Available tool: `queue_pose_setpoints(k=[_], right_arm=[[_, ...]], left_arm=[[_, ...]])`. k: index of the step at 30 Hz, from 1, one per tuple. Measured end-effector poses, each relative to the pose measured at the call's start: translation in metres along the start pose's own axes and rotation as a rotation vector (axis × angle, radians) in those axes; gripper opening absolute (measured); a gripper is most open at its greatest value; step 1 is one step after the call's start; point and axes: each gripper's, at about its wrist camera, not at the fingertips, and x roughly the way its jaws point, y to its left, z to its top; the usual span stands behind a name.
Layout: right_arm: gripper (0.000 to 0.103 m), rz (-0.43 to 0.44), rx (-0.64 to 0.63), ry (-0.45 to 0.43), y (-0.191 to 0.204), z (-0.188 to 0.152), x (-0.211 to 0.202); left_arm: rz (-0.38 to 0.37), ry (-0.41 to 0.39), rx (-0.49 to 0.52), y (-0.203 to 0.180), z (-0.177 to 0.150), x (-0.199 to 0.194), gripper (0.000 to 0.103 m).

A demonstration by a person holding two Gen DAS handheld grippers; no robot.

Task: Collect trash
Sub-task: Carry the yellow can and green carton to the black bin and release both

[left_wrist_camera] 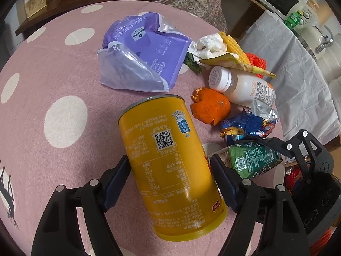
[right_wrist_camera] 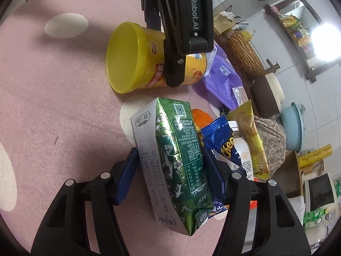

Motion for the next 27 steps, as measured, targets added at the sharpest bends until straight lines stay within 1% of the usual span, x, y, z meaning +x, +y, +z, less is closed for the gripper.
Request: queue_pose_setpoints(k=[5,10,13,15,17,20,24,27], right_arm=[[0.062,0.018,0.079,-0.051,0.001,0.002,-0.017],[0.062,0.04,0.18,-0.105,0.004,-0.001,-0.034],[0.062,0.065,0.287,-0.168,0.002,-0.009,-0.05],[0.062,0.074,0.372,-0.199,0.0,-0.017,-0.058],[0.062,0.077,0.44,-0.222,-0.002,-0.023,-0.063],[0.062,0.075,0.54,-0.25,-0.006,-0.034,-0.07],[0.061,0.084,0.674,-0.283,-0.016,-0.051,-0.081],[0.061,0.068,0.738,-0.293,-0.02,-0.064,-0.09]], left_arm=[[-0.034,-0.03,-0.012,0.005,-0.007,-0.003,0.074],[-0.08,-0.068,-0.03,0.012,-0.024,-0.013,0.072],[-0.113,-0.118,-0.042,0.016,-0.038,-0.025,0.071],[-0.096,-0.162,-0.021,0.013,-0.048,-0.034,0.07],[-0.093,-0.184,-0.009,0.009,-0.057,-0.04,0.068],[-0.13,-0.198,-0.001,0.005,-0.065,-0.045,0.067],[-0.104,-0.209,0.033,-0.008,-0.07,-0.047,0.067],[-0.123,-0.219,0.053,-0.015,-0.071,-0.054,0.067]])
